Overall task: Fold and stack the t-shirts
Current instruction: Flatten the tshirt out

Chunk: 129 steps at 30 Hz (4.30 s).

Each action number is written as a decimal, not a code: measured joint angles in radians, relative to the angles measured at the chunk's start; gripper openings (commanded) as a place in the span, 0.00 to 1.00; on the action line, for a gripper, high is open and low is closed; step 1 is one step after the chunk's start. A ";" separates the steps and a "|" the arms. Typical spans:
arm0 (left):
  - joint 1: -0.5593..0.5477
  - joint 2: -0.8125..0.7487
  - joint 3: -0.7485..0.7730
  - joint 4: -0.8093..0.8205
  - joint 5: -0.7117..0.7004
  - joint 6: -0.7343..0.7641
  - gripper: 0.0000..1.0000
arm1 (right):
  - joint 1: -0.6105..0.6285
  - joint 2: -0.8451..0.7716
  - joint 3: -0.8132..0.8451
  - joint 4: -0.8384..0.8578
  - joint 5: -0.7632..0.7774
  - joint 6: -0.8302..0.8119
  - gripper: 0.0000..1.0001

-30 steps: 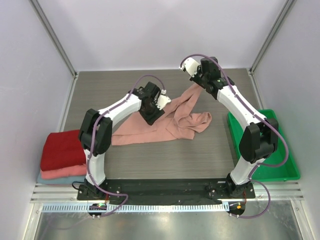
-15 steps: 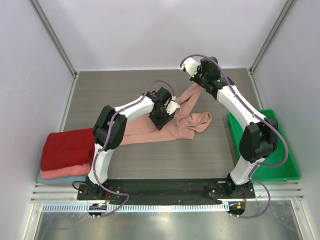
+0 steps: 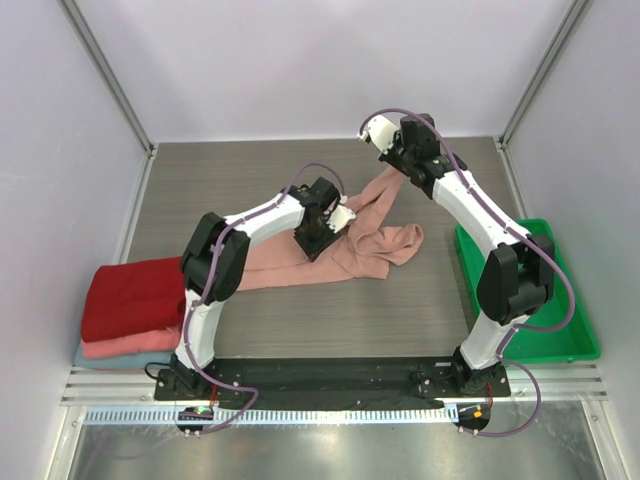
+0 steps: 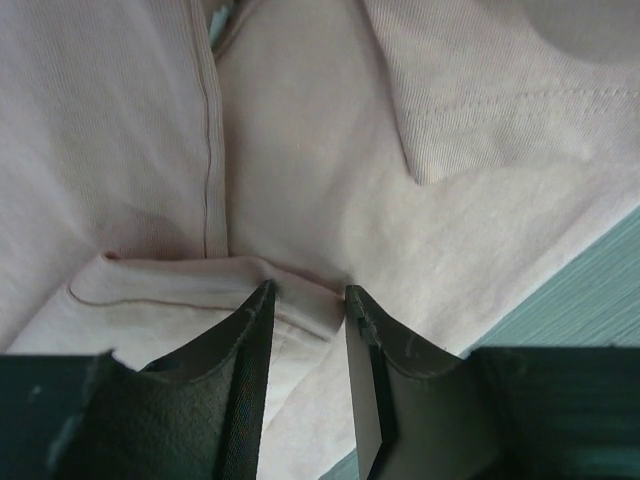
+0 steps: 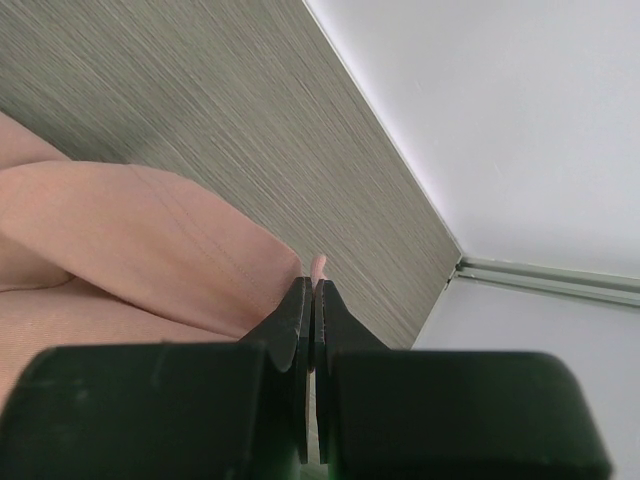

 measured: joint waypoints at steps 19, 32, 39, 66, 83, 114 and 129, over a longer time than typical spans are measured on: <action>0.123 -0.169 0.001 -0.034 -0.107 0.034 0.00 | -0.005 0.013 0.000 0.008 0.008 0.000 0.01; 0.539 -0.168 0.095 -0.017 -0.241 0.113 0.00 | -0.005 0.030 0.016 0.012 0.008 0.005 0.01; 0.558 -0.024 0.209 0.003 -0.304 0.136 0.05 | -0.005 0.037 0.019 0.011 0.008 0.010 0.01; 0.618 0.061 0.352 -0.025 -0.121 -0.020 0.47 | 0.006 0.075 0.031 0.006 0.007 0.026 0.01; 0.770 0.285 0.526 -0.086 0.258 -0.134 0.47 | 0.029 0.110 0.031 -0.007 0.043 -0.021 0.01; 0.763 0.338 0.550 -0.102 0.294 -0.129 0.00 | 0.035 0.141 0.037 0.009 0.099 -0.046 0.01; 0.764 -0.232 0.690 -0.047 0.330 -0.183 0.00 | -0.064 0.138 0.545 -0.022 0.080 0.068 0.01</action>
